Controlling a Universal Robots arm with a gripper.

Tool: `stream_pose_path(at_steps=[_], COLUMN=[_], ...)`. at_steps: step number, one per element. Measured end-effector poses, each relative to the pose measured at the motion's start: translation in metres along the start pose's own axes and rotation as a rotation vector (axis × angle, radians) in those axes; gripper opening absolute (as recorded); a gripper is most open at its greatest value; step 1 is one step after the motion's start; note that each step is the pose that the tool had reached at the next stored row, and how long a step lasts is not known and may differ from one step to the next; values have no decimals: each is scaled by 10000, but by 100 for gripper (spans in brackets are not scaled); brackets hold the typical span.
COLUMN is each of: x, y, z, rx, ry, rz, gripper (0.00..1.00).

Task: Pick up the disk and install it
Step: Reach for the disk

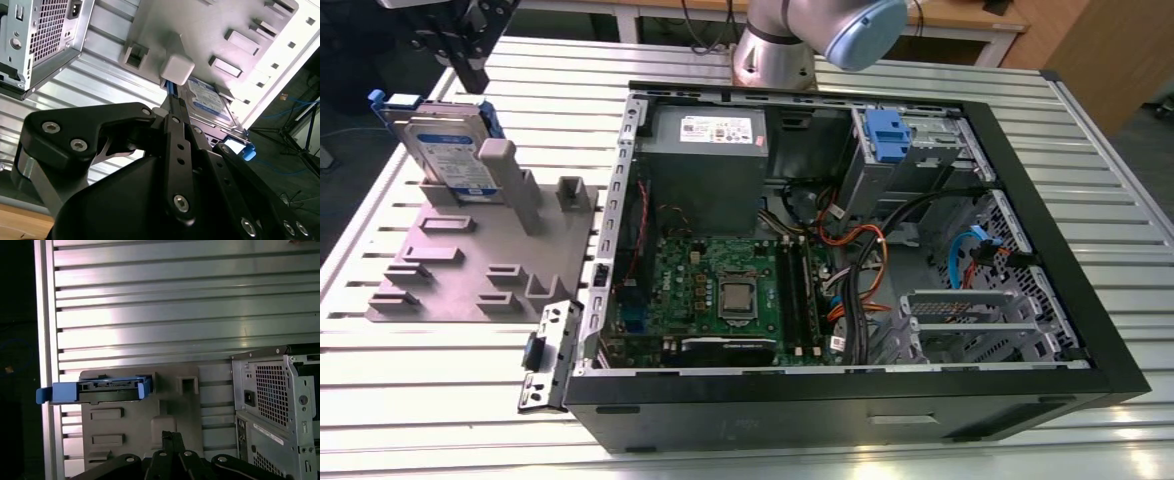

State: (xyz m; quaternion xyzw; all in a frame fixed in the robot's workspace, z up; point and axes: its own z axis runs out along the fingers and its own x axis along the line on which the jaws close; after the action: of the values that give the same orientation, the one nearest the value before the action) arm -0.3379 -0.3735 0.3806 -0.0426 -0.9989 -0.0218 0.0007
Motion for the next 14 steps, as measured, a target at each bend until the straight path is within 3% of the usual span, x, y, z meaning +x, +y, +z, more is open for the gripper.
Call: stream_pose_path(at_steps=[14], x=[21], y=[-2], z=[3], rx=[0], ry=[0], rz=[2], gripper=[11])
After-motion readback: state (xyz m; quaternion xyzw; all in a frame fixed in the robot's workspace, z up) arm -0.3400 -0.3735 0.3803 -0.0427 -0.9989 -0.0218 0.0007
